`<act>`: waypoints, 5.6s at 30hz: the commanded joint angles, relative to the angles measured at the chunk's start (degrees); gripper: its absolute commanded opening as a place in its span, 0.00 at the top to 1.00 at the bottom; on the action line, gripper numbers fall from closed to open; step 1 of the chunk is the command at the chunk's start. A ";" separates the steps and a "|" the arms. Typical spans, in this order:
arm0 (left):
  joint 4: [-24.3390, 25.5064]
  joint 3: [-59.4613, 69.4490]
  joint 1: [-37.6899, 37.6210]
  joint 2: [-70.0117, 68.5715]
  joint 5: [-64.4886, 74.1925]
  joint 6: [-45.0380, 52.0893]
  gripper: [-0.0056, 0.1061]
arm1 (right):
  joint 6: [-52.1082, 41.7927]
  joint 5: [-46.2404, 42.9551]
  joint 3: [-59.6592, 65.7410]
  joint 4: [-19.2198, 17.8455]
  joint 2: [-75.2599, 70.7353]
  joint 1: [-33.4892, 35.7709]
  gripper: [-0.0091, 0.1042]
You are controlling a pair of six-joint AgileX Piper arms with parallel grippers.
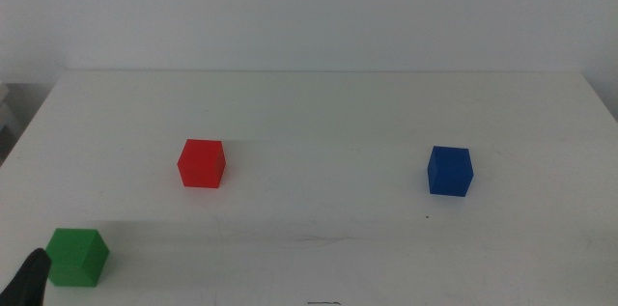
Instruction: Stack red cubes first, then green, then blue cubes in a specific spot.
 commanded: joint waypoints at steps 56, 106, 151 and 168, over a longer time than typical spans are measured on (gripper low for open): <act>1.01 -87.96 -8.08 98.95 51.38 -3.26 0.11 | -0.37 -4.14 -1.03 -0.71 -1.16 -0.40 0.27; -0.15 -81.97 -25.13 100.25 52.78 -26.66 0.96 | -0.37 -4.14 -1.03 -0.71 -1.16 -0.40 0.27; -3.61 -102.09 -34.56 121.75 55.76 -34.76 0.60 | -0.37 -4.14 -1.03 -0.71 -1.16 -0.40 0.27; 4.93 -102.09 -31.97 105.73 67.41 -24.66 0.11 | -0.37 -4.14 -1.03 -0.71 -1.16 -0.40 0.27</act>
